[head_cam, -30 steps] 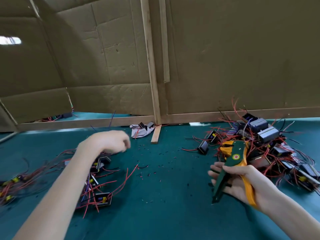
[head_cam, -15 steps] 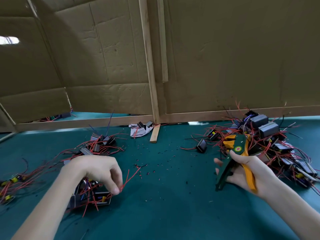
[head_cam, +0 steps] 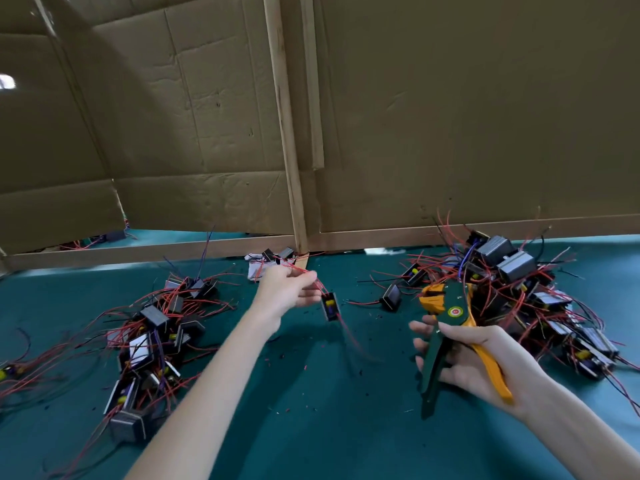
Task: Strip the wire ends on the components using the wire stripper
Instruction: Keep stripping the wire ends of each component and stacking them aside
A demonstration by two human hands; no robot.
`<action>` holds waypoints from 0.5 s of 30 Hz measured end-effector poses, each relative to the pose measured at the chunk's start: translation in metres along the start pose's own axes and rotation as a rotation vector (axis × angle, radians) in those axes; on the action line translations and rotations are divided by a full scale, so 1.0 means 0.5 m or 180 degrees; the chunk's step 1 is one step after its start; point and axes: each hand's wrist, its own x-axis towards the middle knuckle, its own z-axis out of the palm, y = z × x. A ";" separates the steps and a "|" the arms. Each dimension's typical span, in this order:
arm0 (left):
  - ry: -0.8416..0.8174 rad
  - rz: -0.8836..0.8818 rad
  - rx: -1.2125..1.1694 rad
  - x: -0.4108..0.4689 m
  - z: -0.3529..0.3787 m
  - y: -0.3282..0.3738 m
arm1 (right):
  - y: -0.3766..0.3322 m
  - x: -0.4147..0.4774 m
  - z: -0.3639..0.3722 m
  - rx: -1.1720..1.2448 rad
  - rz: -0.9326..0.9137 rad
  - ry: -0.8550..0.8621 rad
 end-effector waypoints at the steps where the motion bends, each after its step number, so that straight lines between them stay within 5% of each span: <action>1: 0.0015 -0.0096 -0.0148 0.005 0.010 -0.006 | 0.000 -0.002 0.000 -0.0007 0.0005 -0.0029; 4: 0.0002 -0.0253 0.0324 0.014 0.017 -0.025 | -0.005 -0.012 0.001 -0.0053 0.0059 -0.0149; 8: 0.0048 0.0422 0.2583 0.017 0.007 -0.030 | -0.004 -0.023 0.010 -0.0097 0.0224 -0.0214; 11: -0.0732 0.1367 0.2953 0.007 0.015 -0.027 | 0.002 -0.033 0.023 -0.0087 0.0357 -0.0251; 15: -0.1133 0.1717 0.3213 0.018 0.041 -0.075 | 0.008 -0.038 0.031 -0.0318 0.0525 -0.0228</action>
